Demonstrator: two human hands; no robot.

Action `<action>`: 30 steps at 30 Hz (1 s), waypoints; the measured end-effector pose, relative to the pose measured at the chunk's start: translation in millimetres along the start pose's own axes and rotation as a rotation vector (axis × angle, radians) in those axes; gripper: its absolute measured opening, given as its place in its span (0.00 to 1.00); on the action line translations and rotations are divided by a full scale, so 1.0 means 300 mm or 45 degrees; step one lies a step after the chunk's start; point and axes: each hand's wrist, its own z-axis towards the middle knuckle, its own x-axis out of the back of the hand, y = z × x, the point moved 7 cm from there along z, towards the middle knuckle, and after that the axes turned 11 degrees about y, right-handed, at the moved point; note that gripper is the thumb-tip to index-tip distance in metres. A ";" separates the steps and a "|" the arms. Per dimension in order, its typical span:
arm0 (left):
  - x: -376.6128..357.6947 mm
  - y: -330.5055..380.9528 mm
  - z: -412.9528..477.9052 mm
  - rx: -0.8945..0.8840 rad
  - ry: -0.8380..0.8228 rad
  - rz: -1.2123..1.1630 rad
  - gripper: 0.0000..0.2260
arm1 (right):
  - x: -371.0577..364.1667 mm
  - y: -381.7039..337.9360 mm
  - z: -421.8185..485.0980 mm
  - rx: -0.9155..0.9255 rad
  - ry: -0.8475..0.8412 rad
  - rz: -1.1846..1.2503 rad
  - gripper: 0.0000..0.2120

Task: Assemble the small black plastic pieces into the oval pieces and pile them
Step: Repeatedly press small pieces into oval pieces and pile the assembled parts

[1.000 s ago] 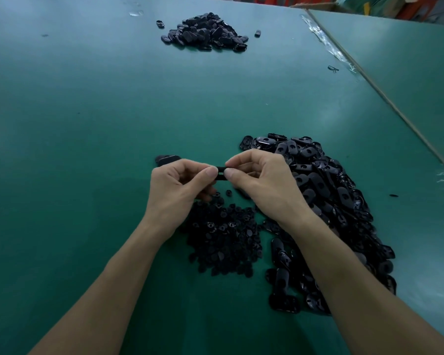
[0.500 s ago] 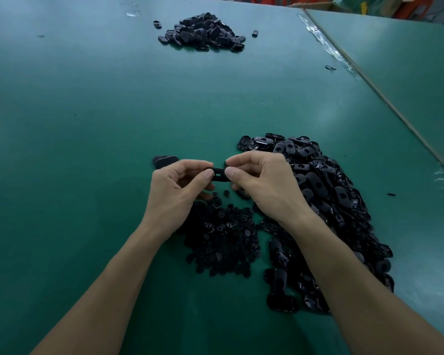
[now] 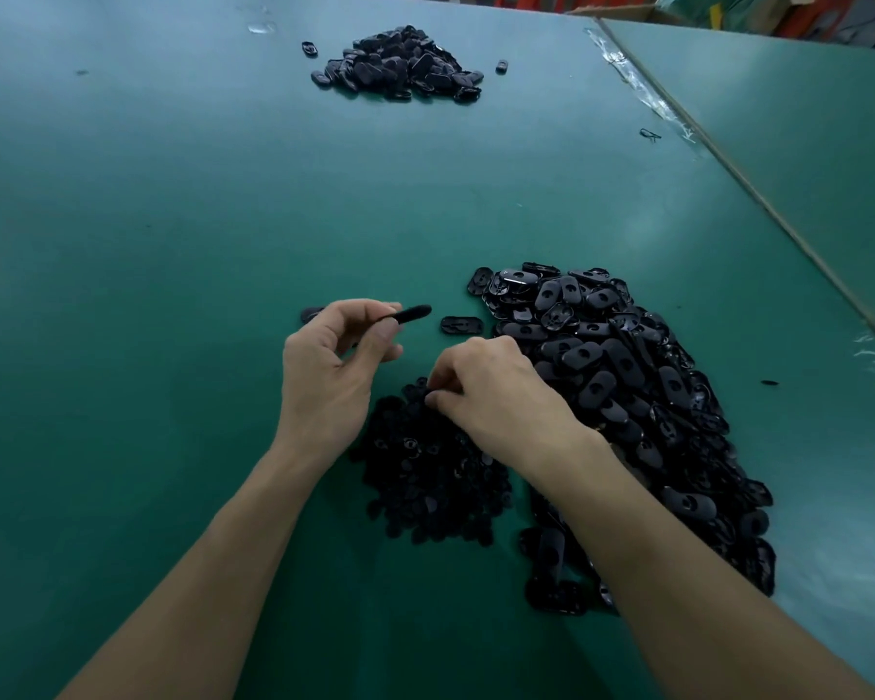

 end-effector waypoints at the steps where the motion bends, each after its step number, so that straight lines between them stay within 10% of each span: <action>1: 0.001 0.003 -0.001 0.003 0.008 -0.019 0.08 | -0.002 0.001 0.000 -0.015 -0.007 0.005 0.07; 30: 0.025 -0.001 -0.003 0.021 0.108 0.096 0.05 | 0.082 -0.007 -0.010 -0.009 0.131 0.446 0.08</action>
